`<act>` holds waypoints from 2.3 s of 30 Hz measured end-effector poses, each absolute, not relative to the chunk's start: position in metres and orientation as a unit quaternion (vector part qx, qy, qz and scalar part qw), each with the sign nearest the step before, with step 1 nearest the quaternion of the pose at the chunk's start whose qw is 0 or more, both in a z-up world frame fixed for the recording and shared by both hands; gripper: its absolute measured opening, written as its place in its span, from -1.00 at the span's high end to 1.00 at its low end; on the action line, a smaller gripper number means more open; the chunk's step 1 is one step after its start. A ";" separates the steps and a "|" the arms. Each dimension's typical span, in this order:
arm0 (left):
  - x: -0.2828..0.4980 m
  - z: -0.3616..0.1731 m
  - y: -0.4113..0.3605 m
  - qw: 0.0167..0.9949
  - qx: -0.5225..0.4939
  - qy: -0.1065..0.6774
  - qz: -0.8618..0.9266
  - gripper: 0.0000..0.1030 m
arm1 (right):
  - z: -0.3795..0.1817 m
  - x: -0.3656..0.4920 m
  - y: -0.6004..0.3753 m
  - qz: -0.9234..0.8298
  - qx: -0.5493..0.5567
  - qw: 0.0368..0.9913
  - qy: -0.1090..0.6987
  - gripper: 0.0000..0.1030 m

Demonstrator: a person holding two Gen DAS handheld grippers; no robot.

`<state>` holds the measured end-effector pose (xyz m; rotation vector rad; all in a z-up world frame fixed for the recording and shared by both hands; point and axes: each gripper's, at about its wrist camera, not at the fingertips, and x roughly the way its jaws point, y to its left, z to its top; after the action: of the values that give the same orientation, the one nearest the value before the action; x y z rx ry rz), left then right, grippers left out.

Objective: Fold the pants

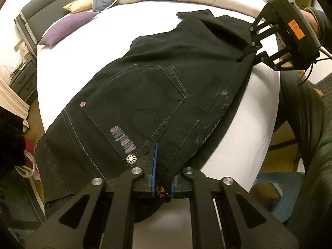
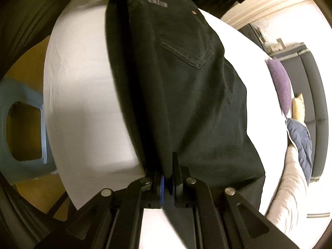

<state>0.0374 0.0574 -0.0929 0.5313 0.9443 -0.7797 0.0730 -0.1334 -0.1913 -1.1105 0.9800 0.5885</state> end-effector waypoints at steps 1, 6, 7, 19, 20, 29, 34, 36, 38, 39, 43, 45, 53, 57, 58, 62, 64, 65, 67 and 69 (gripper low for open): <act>0.035 -0.094 0.062 0.785 0.247 0.438 -0.362 0.84 | -0.193 0.071 -0.134 0.261 -0.501 0.699 0.439 0.88; 0.039 -0.109 0.066 0.789 0.222 0.446 -0.360 0.77 | -0.204 0.058 -0.134 0.239 -0.500 0.707 0.439 0.83; 0.040 -0.110 0.068 0.791 0.215 0.445 -0.361 0.77 | -0.207 0.057 -0.134 0.232 -0.498 0.712 0.437 0.83; 0.032 -0.043 0.081 0.803 0.185 0.455 -0.337 0.64 | -0.162 0.047 -0.179 0.162 -0.310 0.830 0.435 -0.41; 0.037 -0.033 0.075 0.811 0.179 0.443 -0.337 0.63 | -0.156 0.046 -0.184 0.160 -0.291 0.837 0.436 -0.41; 0.047 -0.022 0.049 0.780 0.177 0.458 -0.387 0.53 | -0.079 0.091 -0.281 0.125 -0.044 0.890 0.437 -0.43; 0.055 -0.096 0.096 0.771 0.235 0.522 -0.278 0.54 | -0.101 0.098 -0.257 0.161 -0.056 0.878 0.448 -0.43; 0.050 -0.110 0.107 0.768 0.249 0.523 -0.274 0.54 | -0.112 0.096 -0.240 0.179 -0.059 0.870 0.455 -0.43; 0.049 -0.111 0.118 0.775 0.229 0.519 -0.278 0.53 | -0.120 0.093 -0.224 0.195 -0.062 0.865 0.458 -0.43; 0.050 -0.111 0.123 0.775 0.227 0.522 -0.275 0.53 | -0.125 0.094 -0.216 0.202 -0.060 0.860 0.464 -0.43; 0.043 -0.099 0.149 0.782 0.219 0.528 -0.249 0.53 | -0.127 0.098 -0.198 0.216 -0.053 0.858 0.462 -0.43; 0.036 -0.077 0.157 0.797 0.189 0.518 -0.247 0.53 | -0.124 0.102 -0.199 0.215 -0.039 0.863 0.455 -0.43; 0.081 -0.006 0.068 0.840 0.041 0.437 -0.318 0.53 | -0.108 0.149 -0.290 0.029 0.093 0.898 0.429 -0.51; 0.124 -0.025 -0.008 0.834 0.026 0.438 -0.334 0.53 | -0.111 0.176 -0.346 -0.100 0.130 0.888 0.431 -0.53; 0.135 -0.038 -0.027 0.826 0.026 0.455 -0.331 0.53 | -0.114 0.185 -0.351 -0.111 0.116 0.886 0.435 -0.53; 0.159 -0.091 -0.065 0.807 0.044 0.501 -0.309 0.53 | -0.134 0.224 -0.350 -0.123 0.067 0.873 0.468 -0.53; 0.161 -0.121 -0.053 0.801 0.029 0.524 -0.290 0.53 | -0.147 0.245 -0.351 -0.140 0.060 0.865 0.478 -0.53; 0.165 -0.131 -0.044 0.797 0.004 0.532 -0.286 0.53 | -0.152 0.253 -0.353 -0.146 0.061 0.862 0.482 -0.53; 0.168 -0.138 -0.029 0.790 -0.058 0.531 -0.301 0.53 | -0.167 0.272 -0.356 -0.164 0.064 0.850 0.496 -0.53; 0.168 -0.140 -0.024 0.791 -0.071 0.529 -0.299 0.53 | -0.181 0.289 -0.364 -0.185 0.061 0.836 0.513 -0.53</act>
<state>0.1685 -0.0240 -0.1401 -0.1525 1.1379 -0.6440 0.2887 -0.3637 -0.1815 0.1283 1.0852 -0.3918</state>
